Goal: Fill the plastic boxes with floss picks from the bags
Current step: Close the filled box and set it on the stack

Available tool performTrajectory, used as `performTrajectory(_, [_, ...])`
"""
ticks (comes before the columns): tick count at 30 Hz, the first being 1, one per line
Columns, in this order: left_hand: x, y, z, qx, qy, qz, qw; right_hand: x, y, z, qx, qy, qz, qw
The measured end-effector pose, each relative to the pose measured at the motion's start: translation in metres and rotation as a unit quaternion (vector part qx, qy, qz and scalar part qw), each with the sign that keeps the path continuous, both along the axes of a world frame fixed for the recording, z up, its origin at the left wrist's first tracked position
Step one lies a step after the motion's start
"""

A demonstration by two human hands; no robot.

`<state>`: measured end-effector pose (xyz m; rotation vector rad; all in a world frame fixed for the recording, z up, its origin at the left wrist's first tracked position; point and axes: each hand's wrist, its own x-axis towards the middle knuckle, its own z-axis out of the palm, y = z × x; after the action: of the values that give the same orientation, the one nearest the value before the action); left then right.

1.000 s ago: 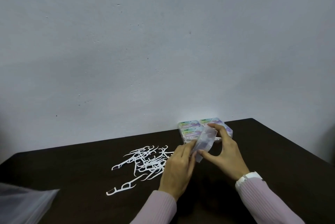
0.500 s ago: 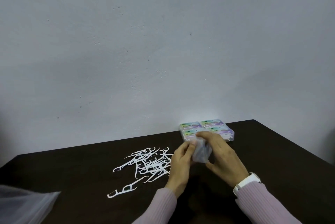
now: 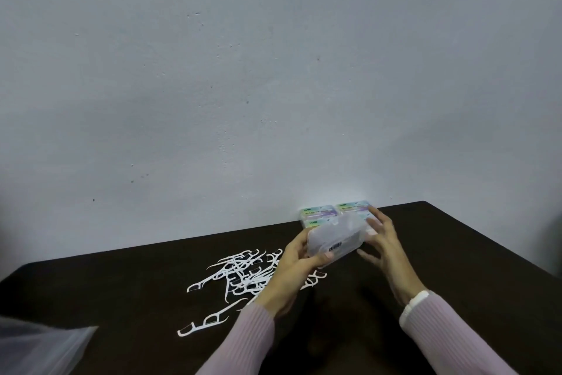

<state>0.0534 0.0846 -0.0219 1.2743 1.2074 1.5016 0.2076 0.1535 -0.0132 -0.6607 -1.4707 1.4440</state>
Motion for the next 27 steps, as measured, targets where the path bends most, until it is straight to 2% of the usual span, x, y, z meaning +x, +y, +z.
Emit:
performTrajectory(3, [-0.003, -0.001, 0.0, -0.01, 0.016, -0.035, 0.999, 0.002, 0.002, 0.004, -0.08, 0.014, 0.071, 0.994])
performTrajectory(6, [-0.004, -0.003, 0.001, -0.017, 0.051, -0.044, 0.998, 0.001, 0.005, -0.001, -0.075, -0.029, 0.069, 0.994])
performTrajectory(9, [-0.006, -0.001, 0.0, -0.008, 0.11, -0.024, 0.994, 0.002, 0.007, -0.001, -0.055, -0.021, 0.044, 0.997])
performTrajectory(13, [-0.001, -0.002, 0.01, 0.023, 0.171, 0.047, 0.984, 0.004, 0.007, 0.0, 0.005, -0.028, 0.019, 0.999])
performTrajectory(18, [0.004, -0.006, 0.012, 0.093, 0.313, 0.139, 0.935, 0.005, 0.005, 0.0, 0.077, -0.082, 0.009, 0.994])
performTrajectory(27, [0.011, -0.009, 0.006, 0.203, 0.512, 0.166, 0.818, 0.006, 0.0, 0.0, 0.183, -0.114, -0.037, 0.976])
